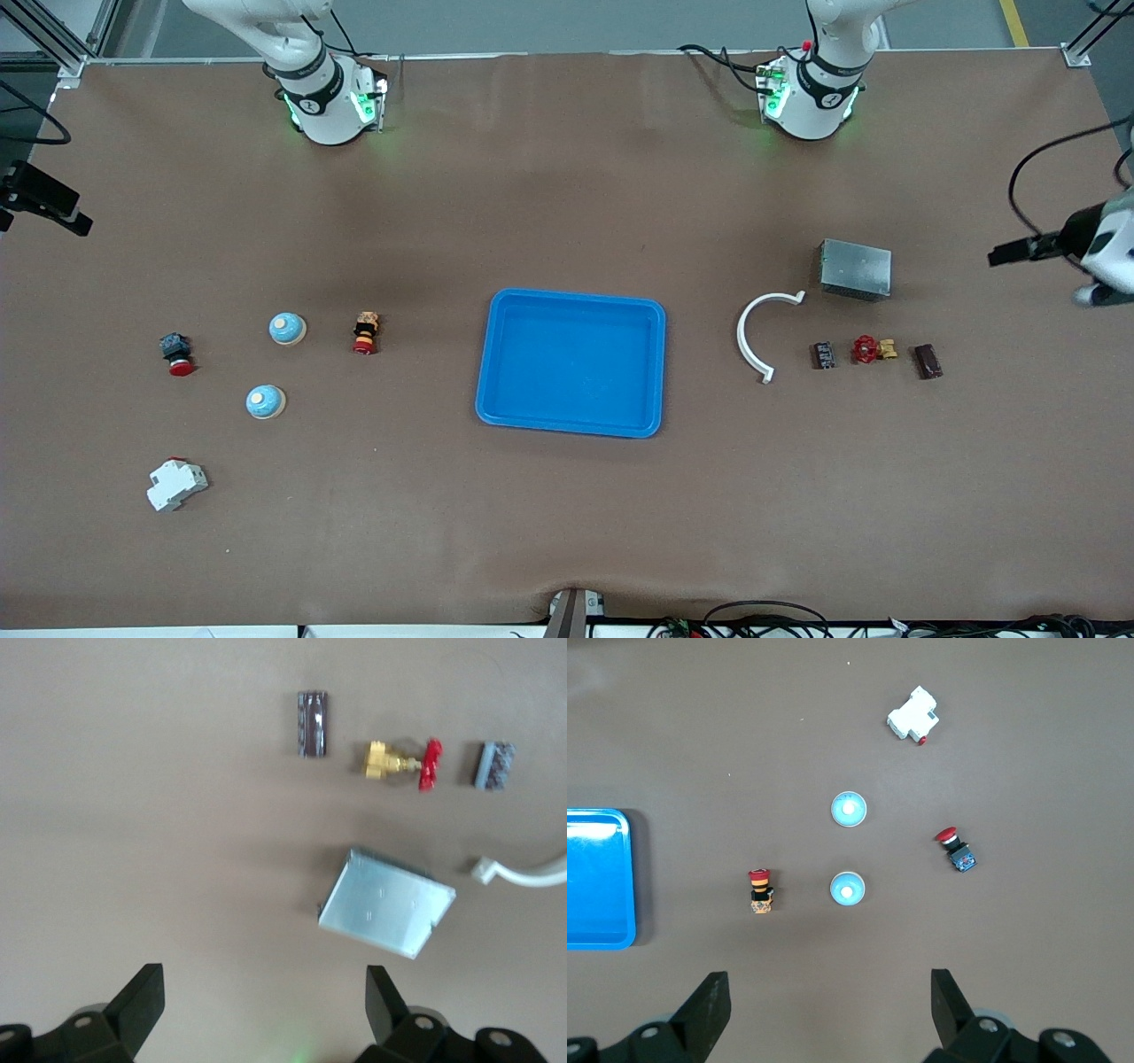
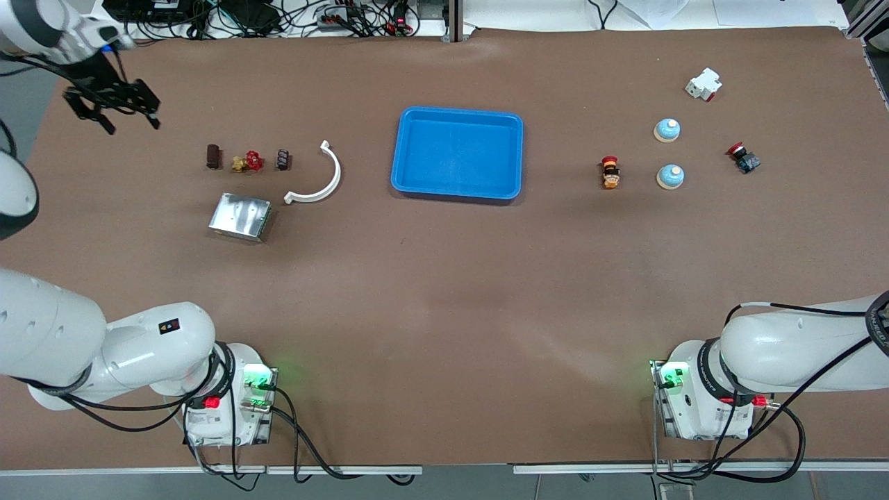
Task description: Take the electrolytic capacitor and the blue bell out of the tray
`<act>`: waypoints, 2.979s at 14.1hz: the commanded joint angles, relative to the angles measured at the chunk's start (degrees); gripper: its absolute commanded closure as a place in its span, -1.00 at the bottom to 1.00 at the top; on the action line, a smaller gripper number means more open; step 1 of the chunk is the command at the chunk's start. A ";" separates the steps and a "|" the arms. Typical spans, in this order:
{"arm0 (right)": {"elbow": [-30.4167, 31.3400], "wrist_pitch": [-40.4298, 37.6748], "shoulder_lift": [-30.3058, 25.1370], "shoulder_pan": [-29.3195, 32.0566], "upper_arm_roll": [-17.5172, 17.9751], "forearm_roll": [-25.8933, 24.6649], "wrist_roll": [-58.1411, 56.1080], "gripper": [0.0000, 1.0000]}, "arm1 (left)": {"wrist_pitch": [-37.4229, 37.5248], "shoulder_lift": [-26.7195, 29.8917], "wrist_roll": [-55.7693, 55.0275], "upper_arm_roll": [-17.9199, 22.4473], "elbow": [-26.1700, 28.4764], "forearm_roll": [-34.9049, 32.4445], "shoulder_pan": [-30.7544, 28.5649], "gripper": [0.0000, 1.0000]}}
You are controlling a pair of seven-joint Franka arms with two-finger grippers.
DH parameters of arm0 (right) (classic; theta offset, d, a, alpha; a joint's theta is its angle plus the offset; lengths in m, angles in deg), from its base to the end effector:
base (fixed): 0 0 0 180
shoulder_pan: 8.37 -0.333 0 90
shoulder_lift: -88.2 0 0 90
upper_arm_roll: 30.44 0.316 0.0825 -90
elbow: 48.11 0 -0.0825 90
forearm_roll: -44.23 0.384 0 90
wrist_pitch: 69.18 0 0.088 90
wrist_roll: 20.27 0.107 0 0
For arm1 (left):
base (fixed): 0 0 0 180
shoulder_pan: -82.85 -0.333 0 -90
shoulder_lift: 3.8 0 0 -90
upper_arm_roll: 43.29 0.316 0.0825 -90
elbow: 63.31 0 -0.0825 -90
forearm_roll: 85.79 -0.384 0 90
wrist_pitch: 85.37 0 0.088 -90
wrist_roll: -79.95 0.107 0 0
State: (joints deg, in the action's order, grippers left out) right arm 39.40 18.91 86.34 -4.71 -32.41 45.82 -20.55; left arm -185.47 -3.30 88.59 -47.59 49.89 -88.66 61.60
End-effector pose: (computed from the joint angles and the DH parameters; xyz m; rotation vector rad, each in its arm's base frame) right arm 0.5390 -0.0504 0.6598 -3.1110 0.1430 -0.0685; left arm 0.5042 0.1583 0.4541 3.1139 0.2041 -0.3529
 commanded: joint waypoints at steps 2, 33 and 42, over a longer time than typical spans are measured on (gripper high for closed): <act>0.47 1.03 -0.69 0.47 0.57 -0.62 0.45 -1.00 | 10.78 8.19 2.87 -0.27 -1.92 3.91 -1.95 -1.00; 2.31 4.46 -0.51 0.55 0.48 -0.36 0.45 -1.00 | 15.40 -5.16 -6.18 8.78 -28.56 4.53 22.93 -1.00; 3.19 3.67 -0.77 0.55 0.48 -0.27 0.37 -1.00 | 8.09 -0.50 -5.92 8.60 -21.09 4.10 21.52 -1.00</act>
State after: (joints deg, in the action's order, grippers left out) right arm 41.79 22.81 86.48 -4.70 -32.43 45.82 -20.55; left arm -175.63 -6.68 82.10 -39.01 25.40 -84.14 83.95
